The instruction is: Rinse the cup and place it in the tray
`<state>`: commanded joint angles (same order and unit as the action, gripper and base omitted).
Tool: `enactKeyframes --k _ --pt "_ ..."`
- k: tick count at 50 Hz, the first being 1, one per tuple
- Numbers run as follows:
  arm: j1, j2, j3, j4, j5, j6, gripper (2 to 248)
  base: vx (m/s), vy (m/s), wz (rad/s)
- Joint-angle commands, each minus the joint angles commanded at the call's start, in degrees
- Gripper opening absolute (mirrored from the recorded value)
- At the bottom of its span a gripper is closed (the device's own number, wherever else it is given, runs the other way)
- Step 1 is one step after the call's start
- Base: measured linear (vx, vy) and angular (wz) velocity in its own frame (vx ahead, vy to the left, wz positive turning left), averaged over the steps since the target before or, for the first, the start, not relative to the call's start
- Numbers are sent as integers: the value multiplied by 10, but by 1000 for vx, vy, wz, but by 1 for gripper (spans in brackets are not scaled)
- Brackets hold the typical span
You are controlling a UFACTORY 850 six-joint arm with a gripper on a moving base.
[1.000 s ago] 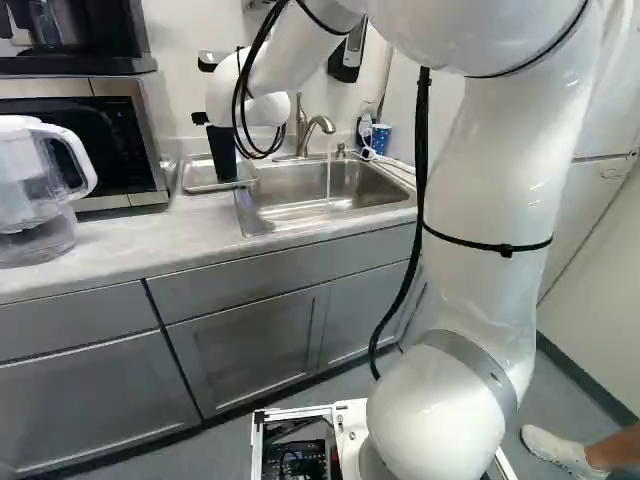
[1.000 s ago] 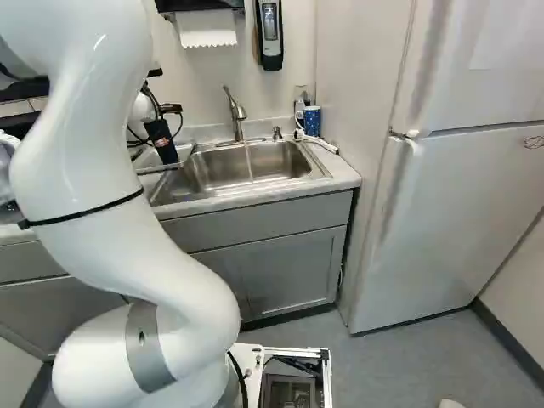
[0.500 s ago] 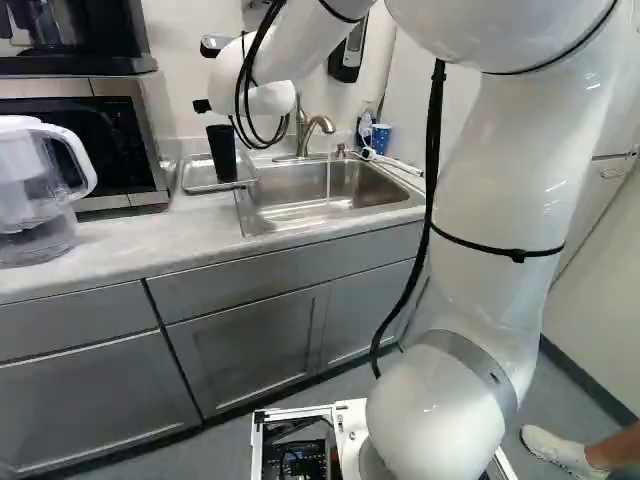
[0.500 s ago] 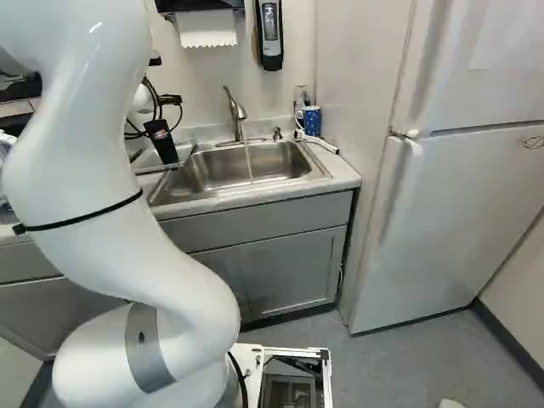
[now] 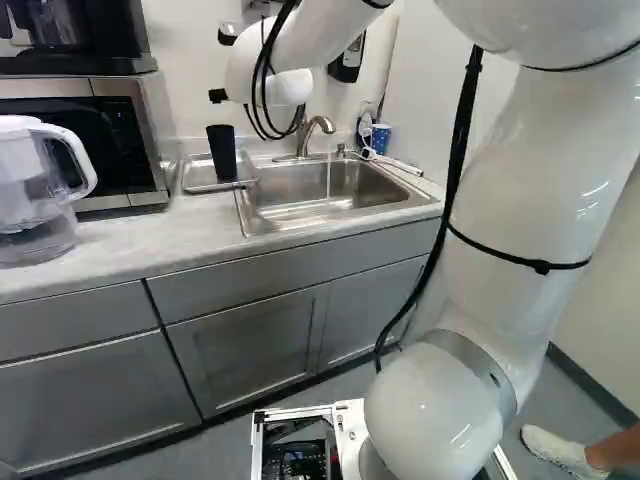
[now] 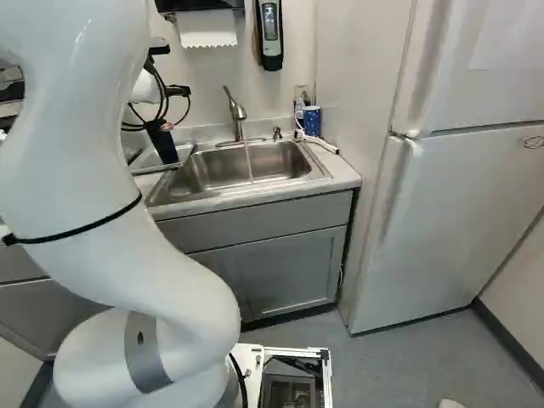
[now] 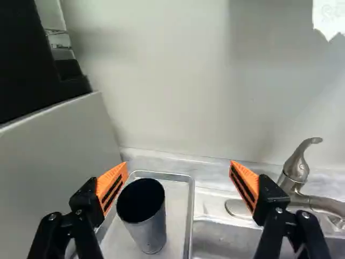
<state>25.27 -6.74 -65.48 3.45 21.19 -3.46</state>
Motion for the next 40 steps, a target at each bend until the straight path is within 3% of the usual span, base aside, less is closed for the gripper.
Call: enactKeyframes --k 21,40 --pt "-33 19 -5 0 -29 0 247 0 0 0" --pt "-61 0 -47 0 -39 0 247 0 0 0"
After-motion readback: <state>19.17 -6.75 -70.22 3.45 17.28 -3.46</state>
